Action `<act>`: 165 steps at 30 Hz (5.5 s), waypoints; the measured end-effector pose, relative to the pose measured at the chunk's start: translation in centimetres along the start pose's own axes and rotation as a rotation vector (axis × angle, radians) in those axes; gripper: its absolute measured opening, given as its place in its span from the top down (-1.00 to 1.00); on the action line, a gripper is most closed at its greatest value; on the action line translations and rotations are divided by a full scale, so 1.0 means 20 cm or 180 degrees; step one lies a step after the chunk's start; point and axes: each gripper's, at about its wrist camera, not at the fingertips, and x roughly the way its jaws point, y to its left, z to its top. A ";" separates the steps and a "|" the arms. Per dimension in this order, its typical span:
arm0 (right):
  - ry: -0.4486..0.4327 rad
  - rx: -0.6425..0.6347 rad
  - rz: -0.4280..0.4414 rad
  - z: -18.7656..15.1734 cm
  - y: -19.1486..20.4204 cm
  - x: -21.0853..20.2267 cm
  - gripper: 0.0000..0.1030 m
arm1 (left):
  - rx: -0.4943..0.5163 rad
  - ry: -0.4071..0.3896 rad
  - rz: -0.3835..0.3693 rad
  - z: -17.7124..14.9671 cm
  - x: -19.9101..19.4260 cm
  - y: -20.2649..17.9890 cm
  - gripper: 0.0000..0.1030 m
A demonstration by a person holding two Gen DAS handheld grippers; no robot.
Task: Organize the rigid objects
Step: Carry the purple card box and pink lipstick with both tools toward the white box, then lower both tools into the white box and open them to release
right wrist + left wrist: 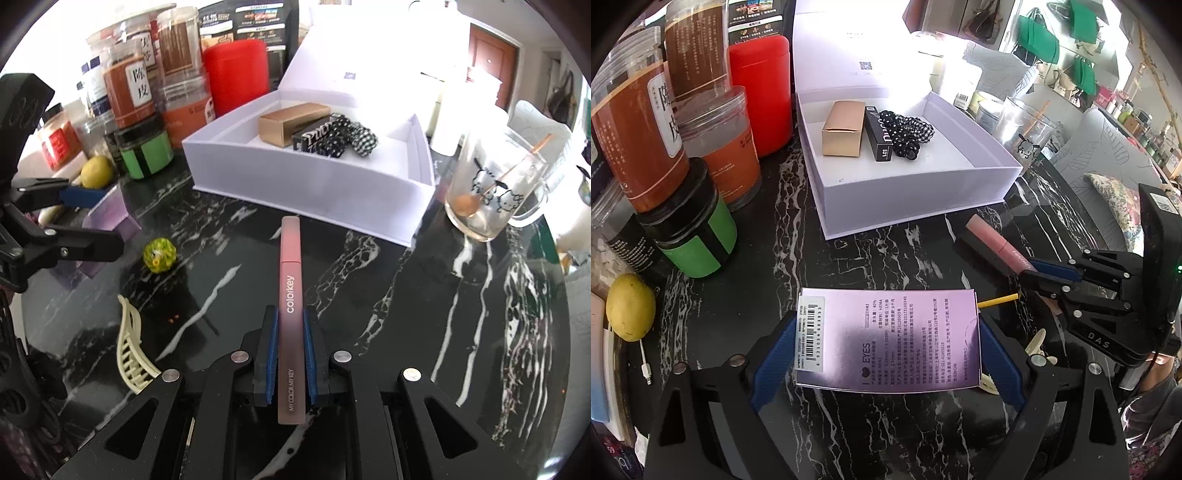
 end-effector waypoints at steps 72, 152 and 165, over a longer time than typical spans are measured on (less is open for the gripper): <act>-0.0838 -0.0147 -0.0203 0.66 -0.20 -0.36 0.75 | 0.0420 -0.0980 0.0111 0.93 -0.20 -0.21 -0.80; 0.0114 0.0350 -0.0227 0.86 -0.45 0.47 0.74 | 0.0277 0.0394 0.0648 1.10 0.74 0.02 -0.81; 0.0090 0.0328 -0.0312 0.86 -0.45 0.45 0.61 | 0.0266 0.0416 0.0788 1.13 0.80 -0.01 -0.81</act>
